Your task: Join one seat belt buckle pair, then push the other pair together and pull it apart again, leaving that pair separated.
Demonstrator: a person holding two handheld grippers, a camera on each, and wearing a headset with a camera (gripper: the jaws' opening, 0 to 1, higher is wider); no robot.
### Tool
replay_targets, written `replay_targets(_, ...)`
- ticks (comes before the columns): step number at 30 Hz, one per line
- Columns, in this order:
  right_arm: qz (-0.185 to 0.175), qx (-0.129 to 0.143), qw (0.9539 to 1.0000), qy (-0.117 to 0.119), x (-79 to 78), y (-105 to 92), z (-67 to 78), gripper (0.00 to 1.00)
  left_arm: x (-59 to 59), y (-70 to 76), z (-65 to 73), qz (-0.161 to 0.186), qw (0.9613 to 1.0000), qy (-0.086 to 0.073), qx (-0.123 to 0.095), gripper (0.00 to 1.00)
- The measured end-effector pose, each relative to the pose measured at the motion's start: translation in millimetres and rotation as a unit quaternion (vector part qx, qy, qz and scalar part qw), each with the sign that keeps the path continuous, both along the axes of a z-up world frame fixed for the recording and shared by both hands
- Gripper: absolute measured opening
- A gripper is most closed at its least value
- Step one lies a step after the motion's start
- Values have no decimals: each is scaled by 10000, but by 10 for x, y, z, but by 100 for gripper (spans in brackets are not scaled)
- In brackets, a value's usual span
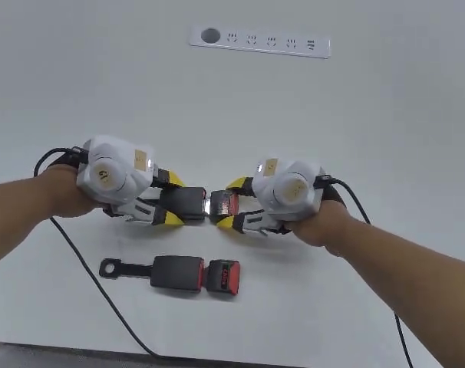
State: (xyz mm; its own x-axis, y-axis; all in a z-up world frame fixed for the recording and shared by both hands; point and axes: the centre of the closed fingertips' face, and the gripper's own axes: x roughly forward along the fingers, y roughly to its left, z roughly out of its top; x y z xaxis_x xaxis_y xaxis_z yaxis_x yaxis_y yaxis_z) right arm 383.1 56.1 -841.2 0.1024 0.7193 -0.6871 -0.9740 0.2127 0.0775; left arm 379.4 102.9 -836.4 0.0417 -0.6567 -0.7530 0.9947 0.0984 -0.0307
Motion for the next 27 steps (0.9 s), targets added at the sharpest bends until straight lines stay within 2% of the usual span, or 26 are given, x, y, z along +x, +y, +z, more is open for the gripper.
replay_targets(27,44,-295,9995,-115,11,12,-21,36,-5,-16,1,-43,10000,14,56,35)
